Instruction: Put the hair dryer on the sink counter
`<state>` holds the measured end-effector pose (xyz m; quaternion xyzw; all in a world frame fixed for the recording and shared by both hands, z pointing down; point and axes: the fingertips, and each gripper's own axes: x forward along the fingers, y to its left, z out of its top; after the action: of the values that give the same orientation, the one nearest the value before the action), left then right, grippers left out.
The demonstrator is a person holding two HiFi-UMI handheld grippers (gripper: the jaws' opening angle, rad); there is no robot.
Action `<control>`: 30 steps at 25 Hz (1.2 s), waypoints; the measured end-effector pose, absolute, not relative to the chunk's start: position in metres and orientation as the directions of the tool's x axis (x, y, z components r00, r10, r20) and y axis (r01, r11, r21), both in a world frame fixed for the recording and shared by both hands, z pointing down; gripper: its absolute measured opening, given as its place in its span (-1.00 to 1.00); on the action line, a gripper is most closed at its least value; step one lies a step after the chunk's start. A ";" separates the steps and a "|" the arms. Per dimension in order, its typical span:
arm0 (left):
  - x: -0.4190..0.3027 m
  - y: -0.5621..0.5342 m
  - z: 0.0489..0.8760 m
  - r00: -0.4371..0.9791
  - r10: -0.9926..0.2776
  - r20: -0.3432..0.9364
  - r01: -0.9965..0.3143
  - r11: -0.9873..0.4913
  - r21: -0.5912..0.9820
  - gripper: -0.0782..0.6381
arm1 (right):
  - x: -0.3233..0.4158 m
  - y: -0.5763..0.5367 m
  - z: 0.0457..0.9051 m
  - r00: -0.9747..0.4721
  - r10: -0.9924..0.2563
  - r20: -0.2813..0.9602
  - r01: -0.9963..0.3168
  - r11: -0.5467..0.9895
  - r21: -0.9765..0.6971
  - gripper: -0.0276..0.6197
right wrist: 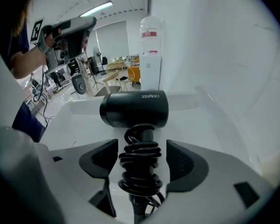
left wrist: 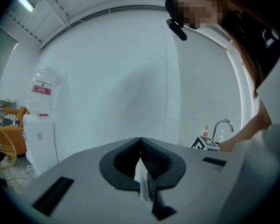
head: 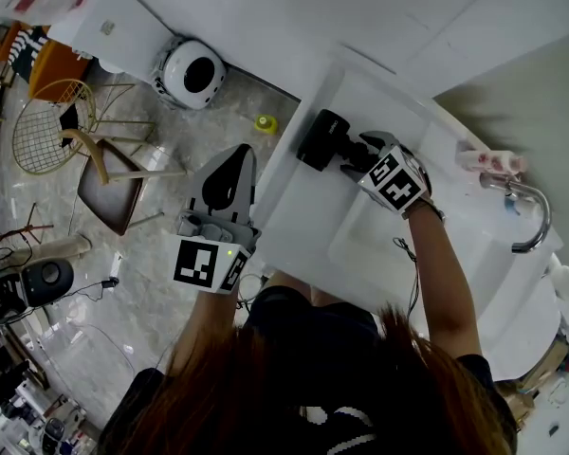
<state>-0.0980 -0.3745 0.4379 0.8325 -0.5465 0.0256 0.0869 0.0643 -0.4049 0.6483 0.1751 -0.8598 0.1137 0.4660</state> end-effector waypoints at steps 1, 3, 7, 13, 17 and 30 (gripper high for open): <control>-0.098 -0.374 0.437 0.402 -0.905 0.135 -0.914 -0.389 0.116 -0.73 | 0.066 -0.404 0.645 -0.509 -0.197 0.838 -0.414 0.909 -0.038 0.14; -0.097 -0.375 0.434 0.404 -0.906 0.130 -0.913 -0.391 0.113 -0.73 | 0.071 -0.405 0.633 -0.531 -0.211 0.821 -0.440 0.896 -0.054 0.13; -0.095 -0.375 0.424 0.405 -0.907 0.114 -0.913 -0.395 0.104 -0.73 | 0.080 -0.417 0.576 -0.623 -0.351 0.699 -0.551 0.831 -0.073 -0.20; -0.090 -0.377 0.391 0.392 -0.917 0.076 -0.919 -0.385 0.086 -0.73 | 0.107 -0.422 0.464 -0.638 -0.639 0.430 -0.725 0.686 -0.058 -0.86; -0.082 -0.374 0.358 0.394 -0.919 0.020 -0.918 -0.392 0.061 -0.73 | 0.124 -0.409 0.399 -0.618 -0.741 0.263 -0.780 0.619 -0.092 -0.86; -0.060 -0.346 0.275 0.414 -0.901 -0.127 -0.909 -0.417 0.000 -0.73 | 0.167 -0.355 0.266 -0.519 -0.853 -0.060 -0.849 0.522 -0.077 -0.87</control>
<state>-0.0602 -0.3460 0.2749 0.8401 -0.5387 -0.0535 -0.0342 0.1666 -0.3548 0.2663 0.4884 -0.8712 0.0190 -0.0448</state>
